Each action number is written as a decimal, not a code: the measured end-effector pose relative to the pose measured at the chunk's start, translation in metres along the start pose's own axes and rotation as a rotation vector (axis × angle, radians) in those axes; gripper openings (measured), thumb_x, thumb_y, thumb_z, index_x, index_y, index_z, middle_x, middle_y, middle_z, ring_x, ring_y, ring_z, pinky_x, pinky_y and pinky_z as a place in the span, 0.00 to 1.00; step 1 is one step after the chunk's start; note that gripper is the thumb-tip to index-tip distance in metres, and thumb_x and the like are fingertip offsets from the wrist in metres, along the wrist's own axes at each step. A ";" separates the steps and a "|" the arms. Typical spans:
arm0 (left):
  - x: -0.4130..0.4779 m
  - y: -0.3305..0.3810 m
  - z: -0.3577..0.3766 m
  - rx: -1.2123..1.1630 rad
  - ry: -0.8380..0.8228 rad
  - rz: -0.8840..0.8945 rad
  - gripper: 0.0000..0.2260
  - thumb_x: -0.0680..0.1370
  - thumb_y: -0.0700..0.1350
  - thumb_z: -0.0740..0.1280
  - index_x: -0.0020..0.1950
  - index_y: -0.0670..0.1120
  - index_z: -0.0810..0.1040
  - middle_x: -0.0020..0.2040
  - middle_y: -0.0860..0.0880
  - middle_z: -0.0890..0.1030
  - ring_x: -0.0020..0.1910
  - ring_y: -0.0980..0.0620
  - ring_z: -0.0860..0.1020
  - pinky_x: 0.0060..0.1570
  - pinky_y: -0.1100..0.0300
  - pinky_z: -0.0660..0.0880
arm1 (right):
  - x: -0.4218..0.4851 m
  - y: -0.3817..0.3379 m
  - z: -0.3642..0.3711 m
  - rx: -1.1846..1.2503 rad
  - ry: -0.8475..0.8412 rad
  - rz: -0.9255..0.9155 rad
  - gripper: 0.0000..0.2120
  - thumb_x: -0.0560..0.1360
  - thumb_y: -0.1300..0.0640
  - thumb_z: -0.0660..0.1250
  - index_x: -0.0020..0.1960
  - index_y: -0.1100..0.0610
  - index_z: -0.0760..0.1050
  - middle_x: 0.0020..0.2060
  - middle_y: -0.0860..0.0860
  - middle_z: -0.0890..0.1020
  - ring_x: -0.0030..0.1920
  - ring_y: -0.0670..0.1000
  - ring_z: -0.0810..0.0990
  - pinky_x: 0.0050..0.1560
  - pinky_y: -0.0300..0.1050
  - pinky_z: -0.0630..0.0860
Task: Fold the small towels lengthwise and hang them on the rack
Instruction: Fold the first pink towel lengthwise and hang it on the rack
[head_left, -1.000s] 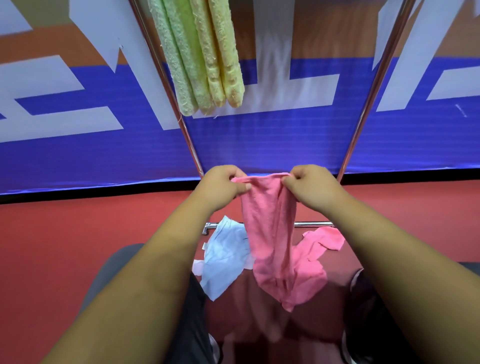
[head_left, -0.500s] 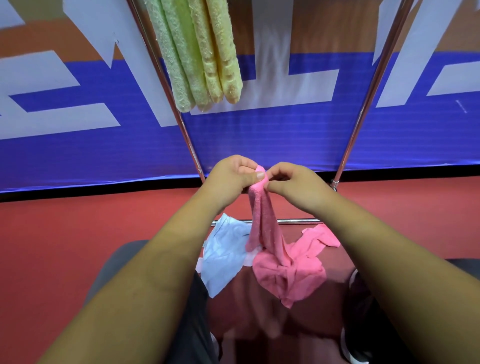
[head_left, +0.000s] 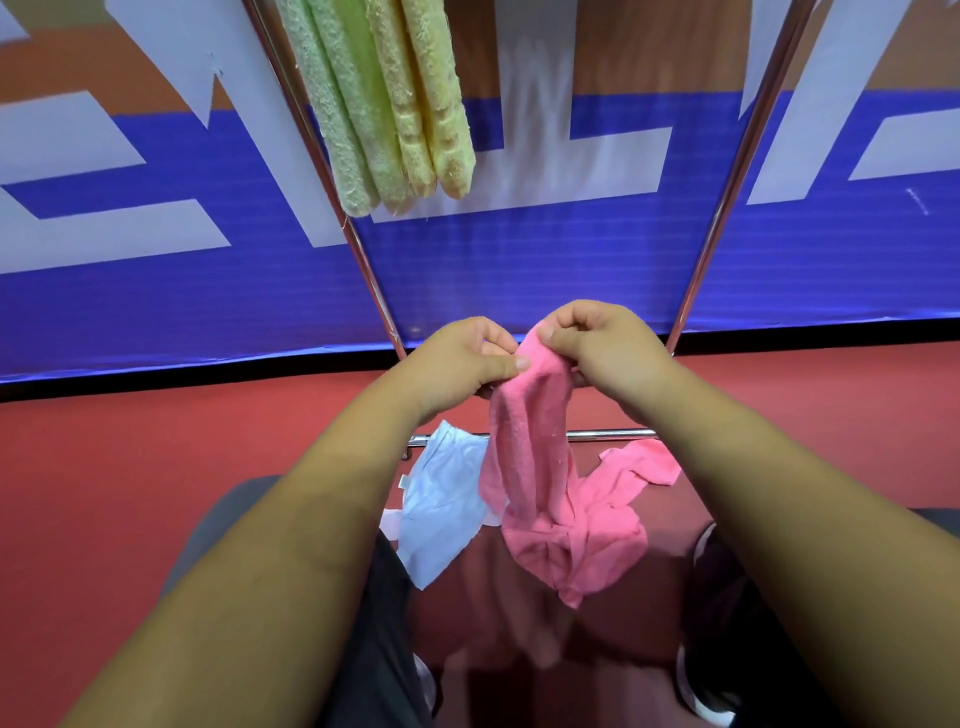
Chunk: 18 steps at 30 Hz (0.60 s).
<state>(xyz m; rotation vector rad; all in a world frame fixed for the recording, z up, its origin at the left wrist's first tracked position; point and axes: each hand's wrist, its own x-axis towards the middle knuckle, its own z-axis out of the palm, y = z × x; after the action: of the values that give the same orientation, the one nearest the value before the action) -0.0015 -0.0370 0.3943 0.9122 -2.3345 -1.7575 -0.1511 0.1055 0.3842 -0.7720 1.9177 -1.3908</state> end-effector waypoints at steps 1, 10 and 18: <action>0.000 -0.002 0.000 0.045 -0.052 -0.010 0.09 0.81 0.41 0.75 0.58 0.40 0.80 0.44 0.46 0.85 0.42 0.50 0.82 0.49 0.52 0.81 | 0.002 0.000 -0.002 -0.006 0.058 0.001 0.07 0.82 0.53 0.73 0.49 0.56 0.85 0.40 0.47 0.87 0.41 0.49 0.83 0.54 0.58 0.85; 0.007 -0.013 -0.006 0.542 0.130 -0.034 0.10 0.79 0.49 0.78 0.44 0.45 0.81 0.35 0.55 0.78 0.36 0.52 0.74 0.38 0.58 0.70 | 0.003 -0.003 -0.021 -0.177 0.348 -0.008 0.08 0.83 0.50 0.69 0.50 0.53 0.82 0.44 0.46 0.86 0.48 0.50 0.83 0.52 0.47 0.78; 0.006 -0.001 0.017 0.235 0.092 0.045 0.07 0.78 0.42 0.78 0.54 0.46 0.83 0.41 0.52 0.84 0.39 0.54 0.80 0.47 0.53 0.79 | -0.009 0.007 0.010 -0.220 0.111 -0.033 0.05 0.78 0.51 0.76 0.46 0.51 0.82 0.39 0.51 0.88 0.44 0.56 0.87 0.51 0.59 0.86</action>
<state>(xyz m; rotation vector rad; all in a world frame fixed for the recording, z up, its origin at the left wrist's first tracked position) -0.0129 -0.0253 0.3861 0.9399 -2.5165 -1.4134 -0.1381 0.1087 0.3764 -0.8484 2.1796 -1.2789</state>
